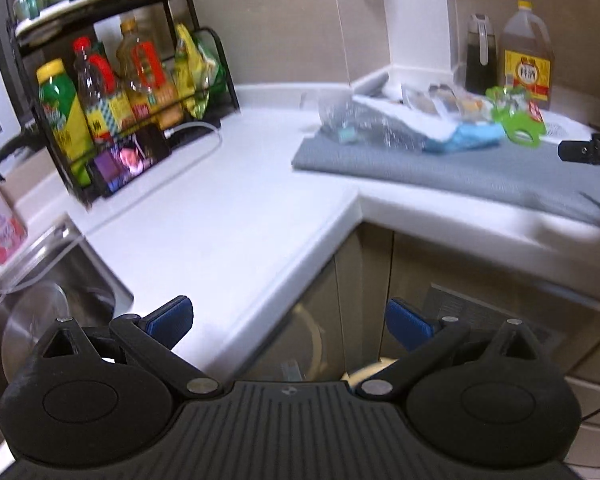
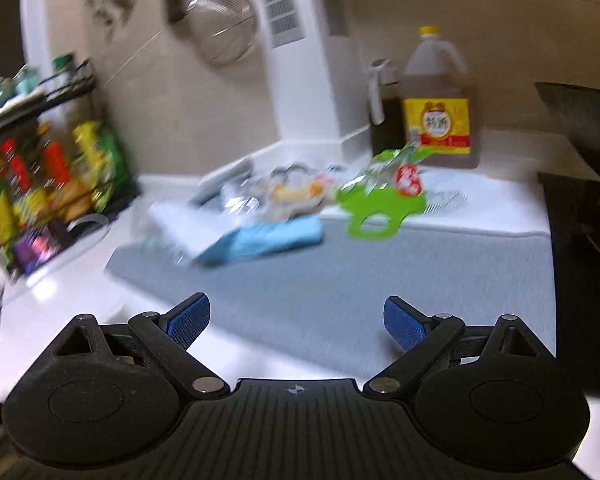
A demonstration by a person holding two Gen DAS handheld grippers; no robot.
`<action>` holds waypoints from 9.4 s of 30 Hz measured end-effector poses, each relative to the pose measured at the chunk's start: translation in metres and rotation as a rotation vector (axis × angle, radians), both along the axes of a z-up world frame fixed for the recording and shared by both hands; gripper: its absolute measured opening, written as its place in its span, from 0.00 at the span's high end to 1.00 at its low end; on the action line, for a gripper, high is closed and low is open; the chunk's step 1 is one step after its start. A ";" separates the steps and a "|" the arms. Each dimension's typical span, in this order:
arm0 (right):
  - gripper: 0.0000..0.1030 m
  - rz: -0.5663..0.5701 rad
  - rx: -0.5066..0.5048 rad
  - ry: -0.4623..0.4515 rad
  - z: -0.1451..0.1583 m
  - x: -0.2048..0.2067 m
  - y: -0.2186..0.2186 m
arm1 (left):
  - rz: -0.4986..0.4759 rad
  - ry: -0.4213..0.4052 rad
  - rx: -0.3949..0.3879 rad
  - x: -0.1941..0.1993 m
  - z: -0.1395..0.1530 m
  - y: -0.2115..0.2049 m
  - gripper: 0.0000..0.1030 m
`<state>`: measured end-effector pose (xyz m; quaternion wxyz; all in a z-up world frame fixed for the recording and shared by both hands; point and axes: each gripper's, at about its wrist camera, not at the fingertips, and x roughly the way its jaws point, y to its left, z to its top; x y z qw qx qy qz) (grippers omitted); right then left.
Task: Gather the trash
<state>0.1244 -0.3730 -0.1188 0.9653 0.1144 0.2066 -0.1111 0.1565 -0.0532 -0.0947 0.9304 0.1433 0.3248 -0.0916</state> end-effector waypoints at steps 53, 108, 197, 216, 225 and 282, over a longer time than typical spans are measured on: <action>0.83 -0.318 0.228 -0.018 -0.038 0.123 -0.140 | -0.419 0.105 0.071 0.268 -0.010 -0.328 0.19; 0.87 -0.305 0.299 -0.122 -0.043 0.112 -0.146 | -0.233 -0.194 -0.132 0.113 0.107 -0.101 0.36; 0.15 0.402 -0.186 0.163 -0.032 -0.126 0.137 | -0.158 -0.084 -0.286 -0.135 -0.010 0.046 0.00; 0.11 0.160 -0.231 0.121 -0.005 0.044 0.052 | -0.086 -0.019 -0.261 -0.109 -0.027 0.059 0.00; 0.00 0.264 -0.573 0.151 -0.028 0.134 0.040 | -0.023 0.031 -0.237 -0.083 -0.032 0.069 0.00; 0.64 -0.168 0.227 -0.103 -0.040 0.100 -0.137 | -0.375 0.278 -0.042 0.262 -0.007 -0.324 1.00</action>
